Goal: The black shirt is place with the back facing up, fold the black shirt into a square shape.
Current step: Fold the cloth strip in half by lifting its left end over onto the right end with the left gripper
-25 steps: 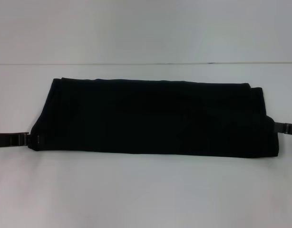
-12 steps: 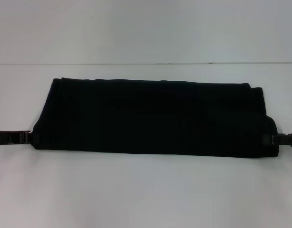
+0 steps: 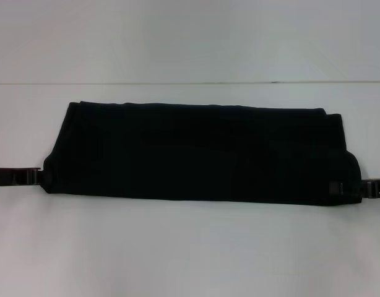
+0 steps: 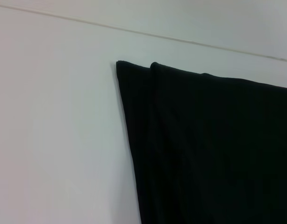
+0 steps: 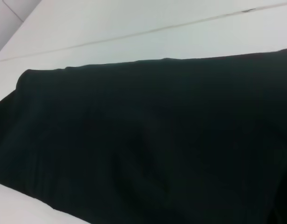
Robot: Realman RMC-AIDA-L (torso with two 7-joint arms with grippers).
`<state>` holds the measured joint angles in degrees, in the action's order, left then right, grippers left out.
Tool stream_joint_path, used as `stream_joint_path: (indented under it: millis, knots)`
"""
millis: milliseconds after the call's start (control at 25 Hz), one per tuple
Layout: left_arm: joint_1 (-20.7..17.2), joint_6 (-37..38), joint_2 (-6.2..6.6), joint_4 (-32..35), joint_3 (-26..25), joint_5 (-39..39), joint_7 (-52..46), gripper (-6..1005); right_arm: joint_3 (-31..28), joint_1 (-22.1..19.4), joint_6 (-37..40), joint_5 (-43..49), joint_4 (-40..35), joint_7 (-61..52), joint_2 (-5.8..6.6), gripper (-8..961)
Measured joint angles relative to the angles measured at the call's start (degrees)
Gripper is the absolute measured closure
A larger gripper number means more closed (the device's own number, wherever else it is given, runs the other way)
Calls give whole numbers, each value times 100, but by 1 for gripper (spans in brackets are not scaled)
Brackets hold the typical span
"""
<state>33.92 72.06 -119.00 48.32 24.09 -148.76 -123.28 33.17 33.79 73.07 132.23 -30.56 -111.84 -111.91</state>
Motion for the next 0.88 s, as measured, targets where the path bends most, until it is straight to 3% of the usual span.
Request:
stream_joint_path:
  millis: [240,640,880]
  knots:
    - [1,0,0,0,0,2,-2,988,-25,-75,42,-1,-33,53,18,556]
    - [-15,56,-4,20,-17,6,-18,980,-168,-184,45,-28,-45,122,59,774]
    - [-60,534,2,204,-75,6,-20,976,-298,-303,56,-32,-47,128,124,938]
